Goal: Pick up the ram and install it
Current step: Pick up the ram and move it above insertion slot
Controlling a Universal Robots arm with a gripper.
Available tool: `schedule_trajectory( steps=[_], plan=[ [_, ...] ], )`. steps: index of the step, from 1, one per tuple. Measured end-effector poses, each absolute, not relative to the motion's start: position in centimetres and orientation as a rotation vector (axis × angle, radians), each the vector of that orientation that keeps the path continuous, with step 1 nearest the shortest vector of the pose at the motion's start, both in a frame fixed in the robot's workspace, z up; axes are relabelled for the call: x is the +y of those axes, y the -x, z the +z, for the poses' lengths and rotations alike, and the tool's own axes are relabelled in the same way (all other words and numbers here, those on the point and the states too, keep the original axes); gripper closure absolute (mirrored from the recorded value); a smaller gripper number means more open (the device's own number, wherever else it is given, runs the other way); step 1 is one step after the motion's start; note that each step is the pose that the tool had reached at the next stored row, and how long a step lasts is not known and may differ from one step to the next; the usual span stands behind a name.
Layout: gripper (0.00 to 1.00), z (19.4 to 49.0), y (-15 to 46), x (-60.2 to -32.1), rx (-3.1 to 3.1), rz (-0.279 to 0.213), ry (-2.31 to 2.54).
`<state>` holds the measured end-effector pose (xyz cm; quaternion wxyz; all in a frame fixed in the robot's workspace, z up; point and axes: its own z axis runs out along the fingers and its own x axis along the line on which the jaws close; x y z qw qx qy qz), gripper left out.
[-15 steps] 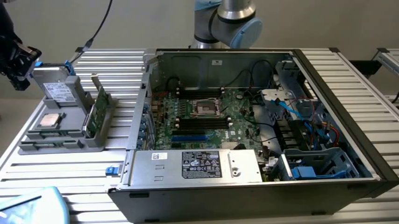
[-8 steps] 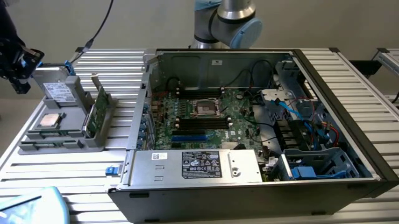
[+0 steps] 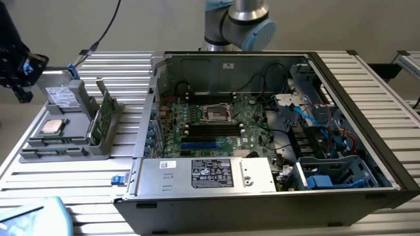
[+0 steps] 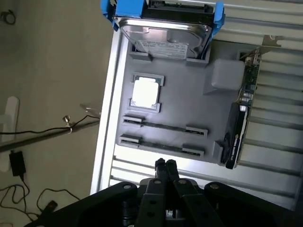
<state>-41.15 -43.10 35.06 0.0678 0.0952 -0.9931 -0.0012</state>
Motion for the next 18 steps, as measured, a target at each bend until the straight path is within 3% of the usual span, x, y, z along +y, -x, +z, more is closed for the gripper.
schedule_trajectory(
  steps=[18],
  plan=[
    [0.89, 34.06, 41.14, -43.10, -2.907, 0.029, -0.771]
  ],
)
